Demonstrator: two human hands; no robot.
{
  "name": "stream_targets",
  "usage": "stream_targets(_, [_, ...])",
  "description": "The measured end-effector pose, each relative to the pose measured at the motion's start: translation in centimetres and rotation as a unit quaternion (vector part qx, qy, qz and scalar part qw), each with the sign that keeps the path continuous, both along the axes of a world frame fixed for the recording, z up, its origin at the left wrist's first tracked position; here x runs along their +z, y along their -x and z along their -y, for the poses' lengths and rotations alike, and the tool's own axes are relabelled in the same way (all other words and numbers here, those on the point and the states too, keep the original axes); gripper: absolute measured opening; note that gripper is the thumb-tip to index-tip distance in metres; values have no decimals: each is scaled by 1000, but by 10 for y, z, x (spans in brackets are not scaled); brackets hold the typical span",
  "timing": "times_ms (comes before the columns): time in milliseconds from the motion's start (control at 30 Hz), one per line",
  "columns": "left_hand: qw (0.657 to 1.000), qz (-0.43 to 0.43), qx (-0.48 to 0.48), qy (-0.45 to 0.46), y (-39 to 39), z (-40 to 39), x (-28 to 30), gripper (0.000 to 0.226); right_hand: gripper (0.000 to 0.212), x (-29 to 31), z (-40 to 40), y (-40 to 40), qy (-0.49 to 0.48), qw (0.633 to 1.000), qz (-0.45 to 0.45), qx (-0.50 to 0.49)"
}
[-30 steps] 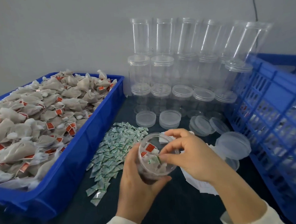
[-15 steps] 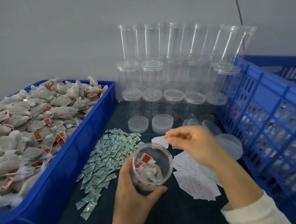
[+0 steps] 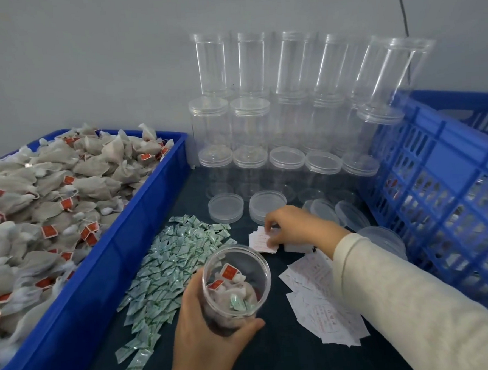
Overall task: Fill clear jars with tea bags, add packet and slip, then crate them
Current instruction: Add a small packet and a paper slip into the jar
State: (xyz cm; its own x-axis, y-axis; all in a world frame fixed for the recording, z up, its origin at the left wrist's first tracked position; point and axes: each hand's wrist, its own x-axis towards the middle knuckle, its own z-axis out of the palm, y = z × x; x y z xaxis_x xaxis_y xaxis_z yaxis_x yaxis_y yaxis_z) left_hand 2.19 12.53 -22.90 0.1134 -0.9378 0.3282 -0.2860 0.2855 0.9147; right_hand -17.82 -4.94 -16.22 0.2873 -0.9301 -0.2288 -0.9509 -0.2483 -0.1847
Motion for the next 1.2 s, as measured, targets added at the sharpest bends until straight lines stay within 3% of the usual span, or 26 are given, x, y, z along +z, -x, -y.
stream_targets(167, [1000,-16,-4,-11,0,2,-1,110,44,5,4,-8,-18,995,-63,70])
stream_targets(500, [999,-20,-1,-28,-7,-2,2,111,26,11,3,-17,-27,993,-100,56])
stream_targets(600, [999,-25,10,-38,-7,-3,3,109,29,30,-10,-20,91,992,-82,35])
stream_targets(700, [998,-30,18,-52,-5,-4,8,114,20,57,-39,-14,246,964,94,29])
stream_targets(800, [998,-26,17,-46,-1,-6,13,114,17,79,-95,-15,340,898,260,104])
stream_targets(933, [999,-32,-4,-44,10,-11,22,111,12,74,-148,-24,444,843,220,210])
stream_targets(1067, [999,-18,-29,-30,21,-20,32,108,11,79,-161,-23,388,881,96,255])
stream_targets(1200, [998,-4,-55,-14,32,-22,41,105,10,90,-169,-18,253,940,44,224])
